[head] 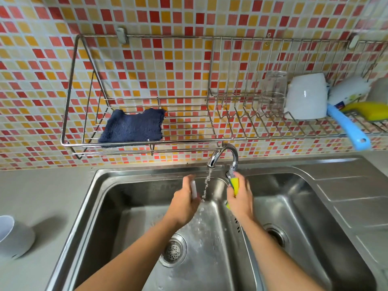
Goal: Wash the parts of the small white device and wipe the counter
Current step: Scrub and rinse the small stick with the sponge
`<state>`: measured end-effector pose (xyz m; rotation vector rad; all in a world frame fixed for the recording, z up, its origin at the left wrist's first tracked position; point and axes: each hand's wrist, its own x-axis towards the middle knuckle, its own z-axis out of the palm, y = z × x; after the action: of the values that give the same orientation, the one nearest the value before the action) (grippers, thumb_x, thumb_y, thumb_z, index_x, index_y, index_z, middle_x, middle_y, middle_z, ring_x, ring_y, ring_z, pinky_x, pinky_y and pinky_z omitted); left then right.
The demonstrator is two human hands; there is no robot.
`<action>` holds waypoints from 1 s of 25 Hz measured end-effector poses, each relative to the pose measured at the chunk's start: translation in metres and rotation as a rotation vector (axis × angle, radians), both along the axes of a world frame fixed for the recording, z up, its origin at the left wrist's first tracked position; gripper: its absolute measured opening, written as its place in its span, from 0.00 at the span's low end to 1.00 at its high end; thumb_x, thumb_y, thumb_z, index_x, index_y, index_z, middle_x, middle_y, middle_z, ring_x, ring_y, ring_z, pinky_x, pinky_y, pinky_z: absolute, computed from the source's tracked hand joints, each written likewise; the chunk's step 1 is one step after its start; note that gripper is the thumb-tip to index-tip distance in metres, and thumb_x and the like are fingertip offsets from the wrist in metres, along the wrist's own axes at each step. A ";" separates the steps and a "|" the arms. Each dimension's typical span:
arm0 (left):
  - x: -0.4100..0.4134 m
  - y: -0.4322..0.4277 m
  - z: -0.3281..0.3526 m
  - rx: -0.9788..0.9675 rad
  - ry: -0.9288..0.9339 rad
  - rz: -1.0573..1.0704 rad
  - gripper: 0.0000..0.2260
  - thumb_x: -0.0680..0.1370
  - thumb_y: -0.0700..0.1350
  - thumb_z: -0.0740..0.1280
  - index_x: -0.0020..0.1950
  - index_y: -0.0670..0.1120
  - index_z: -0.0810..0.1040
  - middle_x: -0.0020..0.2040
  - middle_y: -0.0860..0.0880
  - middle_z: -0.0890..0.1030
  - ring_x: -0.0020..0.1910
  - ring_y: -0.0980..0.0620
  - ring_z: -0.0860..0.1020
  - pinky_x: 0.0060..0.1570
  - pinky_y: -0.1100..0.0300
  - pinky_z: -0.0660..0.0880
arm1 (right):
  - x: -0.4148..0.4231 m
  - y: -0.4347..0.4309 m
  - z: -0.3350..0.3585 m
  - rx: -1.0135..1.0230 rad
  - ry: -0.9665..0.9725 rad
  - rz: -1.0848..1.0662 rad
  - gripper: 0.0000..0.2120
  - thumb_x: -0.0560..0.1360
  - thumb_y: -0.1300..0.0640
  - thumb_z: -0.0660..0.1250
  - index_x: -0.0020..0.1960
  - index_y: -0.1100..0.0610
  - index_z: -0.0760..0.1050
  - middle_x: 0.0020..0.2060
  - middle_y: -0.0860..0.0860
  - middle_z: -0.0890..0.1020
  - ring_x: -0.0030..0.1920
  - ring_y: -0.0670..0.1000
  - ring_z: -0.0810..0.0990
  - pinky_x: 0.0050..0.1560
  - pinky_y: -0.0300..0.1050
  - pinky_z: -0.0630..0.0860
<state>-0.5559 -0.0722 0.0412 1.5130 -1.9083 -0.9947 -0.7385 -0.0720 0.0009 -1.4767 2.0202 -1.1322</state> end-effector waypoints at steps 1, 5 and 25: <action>0.004 0.001 -0.001 -0.016 -0.009 -0.012 0.18 0.77 0.38 0.61 0.64 0.47 0.60 0.29 0.51 0.73 0.26 0.55 0.69 0.34 0.57 0.68 | 0.002 0.002 -0.004 0.065 0.122 0.083 0.23 0.74 0.62 0.63 0.68 0.53 0.66 0.64 0.56 0.72 0.47 0.58 0.78 0.45 0.44 0.72; 0.020 0.003 0.004 -0.036 -0.032 -0.034 0.12 0.77 0.41 0.62 0.58 0.45 0.63 0.31 0.48 0.77 0.25 0.55 0.70 0.31 0.57 0.68 | -0.018 -0.012 -0.001 0.477 0.559 0.261 0.33 0.77 0.52 0.59 0.76 0.48 0.45 0.76 0.43 0.47 0.54 0.56 0.79 0.48 0.47 0.75; 0.051 0.039 0.003 -0.013 -0.186 0.039 0.07 0.81 0.50 0.55 0.49 0.49 0.58 0.42 0.39 0.79 0.40 0.36 0.77 0.40 0.49 0.71 | 0.052 0.035 -0.001 0.460 0.429 0.207 0.24 0.81 0.47 0.48 0.49 0.61 0.76 0.45 0.64 0.81 0.48 0.63 0.80 0.45 0.50 0.75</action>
<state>-0.5045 -0.0337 0.0437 1.6792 -1.9988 -0.8480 -0.6865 -0.0371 -0.0005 -1.7183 2.1352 -0.2475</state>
